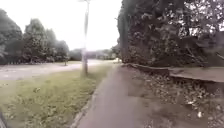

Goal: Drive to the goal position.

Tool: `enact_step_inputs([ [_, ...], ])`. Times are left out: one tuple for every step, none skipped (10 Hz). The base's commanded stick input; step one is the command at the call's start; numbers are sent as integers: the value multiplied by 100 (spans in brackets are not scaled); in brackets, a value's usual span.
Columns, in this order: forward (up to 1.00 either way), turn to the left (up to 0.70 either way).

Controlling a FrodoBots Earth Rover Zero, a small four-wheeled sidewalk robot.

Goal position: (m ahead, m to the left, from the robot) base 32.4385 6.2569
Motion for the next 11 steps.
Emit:
enact_step_inputs([
  [100, 0],
  [100, 0],
  [100, 0],
  [100, 0],
  [100, 0],
  [100, 0],
  [100, 0],
  [100, 0],
  [100, 0],
  [100, 0],
  [100, 0],
])
